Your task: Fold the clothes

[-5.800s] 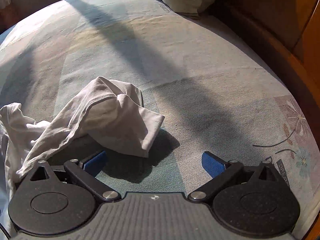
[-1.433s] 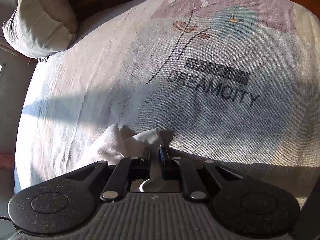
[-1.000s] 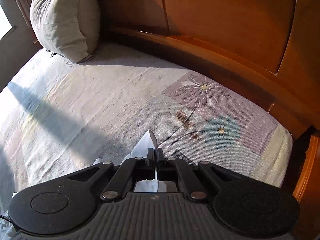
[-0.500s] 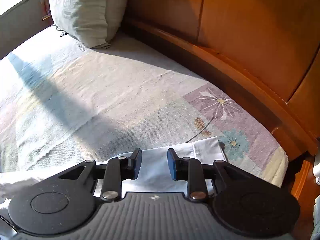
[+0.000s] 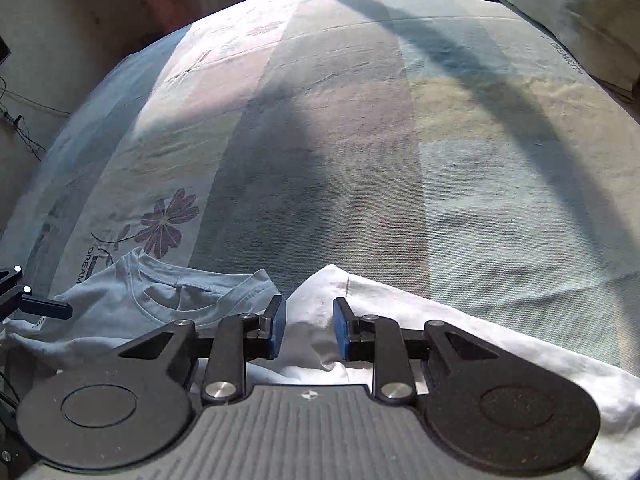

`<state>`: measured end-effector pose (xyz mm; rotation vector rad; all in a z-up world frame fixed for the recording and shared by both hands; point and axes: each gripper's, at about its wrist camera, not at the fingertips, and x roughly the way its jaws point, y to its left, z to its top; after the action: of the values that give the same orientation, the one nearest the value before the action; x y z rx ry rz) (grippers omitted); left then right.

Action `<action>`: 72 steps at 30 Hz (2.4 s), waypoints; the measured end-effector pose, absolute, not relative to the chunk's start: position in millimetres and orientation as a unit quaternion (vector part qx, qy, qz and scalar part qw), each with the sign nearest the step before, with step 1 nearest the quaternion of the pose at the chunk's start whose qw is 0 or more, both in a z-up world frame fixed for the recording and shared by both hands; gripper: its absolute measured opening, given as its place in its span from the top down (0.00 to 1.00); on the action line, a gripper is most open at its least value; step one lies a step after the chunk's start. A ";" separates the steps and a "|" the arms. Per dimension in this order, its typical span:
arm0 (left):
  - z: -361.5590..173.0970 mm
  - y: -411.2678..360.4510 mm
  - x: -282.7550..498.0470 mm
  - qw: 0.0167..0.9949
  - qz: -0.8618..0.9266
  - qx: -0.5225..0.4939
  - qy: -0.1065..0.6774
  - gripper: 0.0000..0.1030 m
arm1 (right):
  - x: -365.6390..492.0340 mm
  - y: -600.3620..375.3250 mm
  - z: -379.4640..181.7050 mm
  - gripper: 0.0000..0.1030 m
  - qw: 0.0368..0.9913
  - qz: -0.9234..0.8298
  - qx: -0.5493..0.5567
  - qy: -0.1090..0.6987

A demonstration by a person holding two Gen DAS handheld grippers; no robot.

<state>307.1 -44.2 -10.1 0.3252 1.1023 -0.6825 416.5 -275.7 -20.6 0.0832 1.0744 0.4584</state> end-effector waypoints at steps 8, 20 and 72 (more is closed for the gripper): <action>-20.7 2.3 314.6 0.784 -0.332 0.150 0.502 0.01 | 460.7 -225.0 -58.7 0.70 0.788 0.270 -0.080 0.548; -39.0 40.8 336.7 0.782 -0.346 0.135 0.501 0.01 | 444.5 -187.4 -69.7 0.89 0.733 0.317 -0.204 0.567; -49.9 126.6 375.2 0.805 -0.283 0.075 0.516 0.01 | 500.9 -15.8 -55.1 0.92 0.725 0.504 -0.188 0.430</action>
<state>375.2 126.6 -49.9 0.1605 1.1043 -0.6053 500.9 -15.8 -55.1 -0.4150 0.9490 1.1122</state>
